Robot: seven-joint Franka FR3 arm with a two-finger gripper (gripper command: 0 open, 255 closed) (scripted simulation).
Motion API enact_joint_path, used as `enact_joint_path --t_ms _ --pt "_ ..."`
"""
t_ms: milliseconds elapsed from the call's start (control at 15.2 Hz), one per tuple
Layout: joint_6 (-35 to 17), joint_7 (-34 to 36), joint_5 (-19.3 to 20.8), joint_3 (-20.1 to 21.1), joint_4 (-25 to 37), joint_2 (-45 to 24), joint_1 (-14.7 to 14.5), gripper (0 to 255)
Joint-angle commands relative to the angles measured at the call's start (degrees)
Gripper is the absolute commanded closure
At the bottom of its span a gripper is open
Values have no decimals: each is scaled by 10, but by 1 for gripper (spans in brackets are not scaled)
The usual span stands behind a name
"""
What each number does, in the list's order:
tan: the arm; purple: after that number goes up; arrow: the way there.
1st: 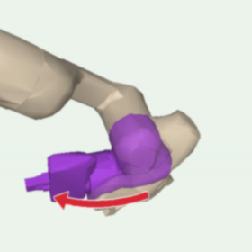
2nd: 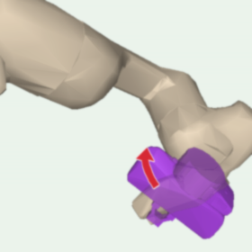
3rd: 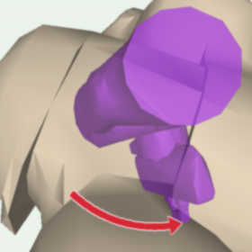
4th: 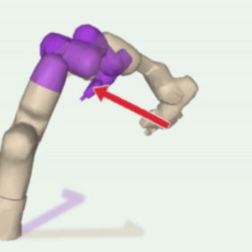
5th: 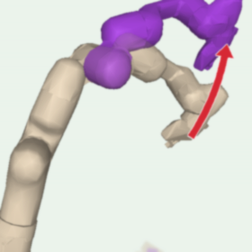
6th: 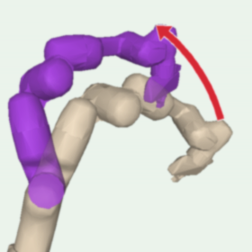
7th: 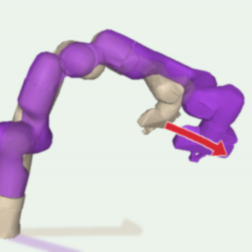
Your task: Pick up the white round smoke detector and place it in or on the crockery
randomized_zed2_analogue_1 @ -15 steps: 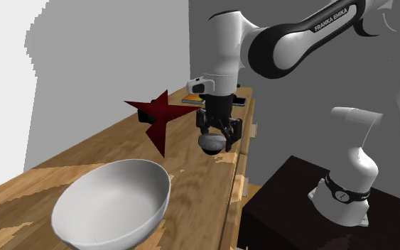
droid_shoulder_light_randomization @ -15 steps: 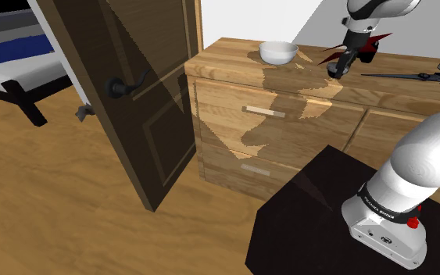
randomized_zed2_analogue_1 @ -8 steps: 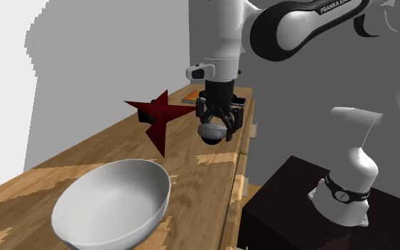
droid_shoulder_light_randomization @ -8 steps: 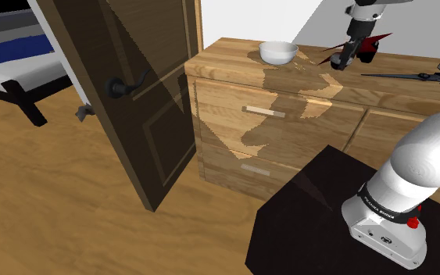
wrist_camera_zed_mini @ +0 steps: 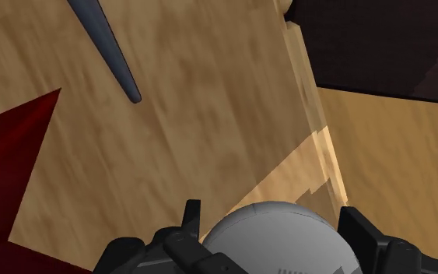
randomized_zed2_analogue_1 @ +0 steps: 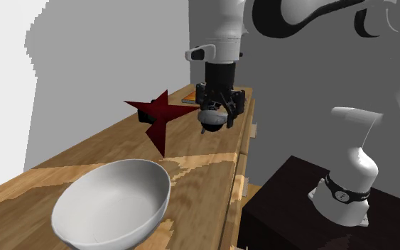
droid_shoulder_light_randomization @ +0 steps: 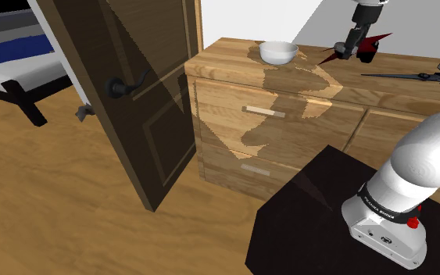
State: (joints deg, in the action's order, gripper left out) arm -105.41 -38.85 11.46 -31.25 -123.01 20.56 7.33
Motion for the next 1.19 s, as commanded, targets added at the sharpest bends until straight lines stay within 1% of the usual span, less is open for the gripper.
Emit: enact_joint_path --t_ms 0,660,1122 --pt "16 1 0 3 13 3 -1 255" --pt "92 -3 -7 12 92 -1 -5 255" --pt "87 11 -75 12 208 -138 -39 255"
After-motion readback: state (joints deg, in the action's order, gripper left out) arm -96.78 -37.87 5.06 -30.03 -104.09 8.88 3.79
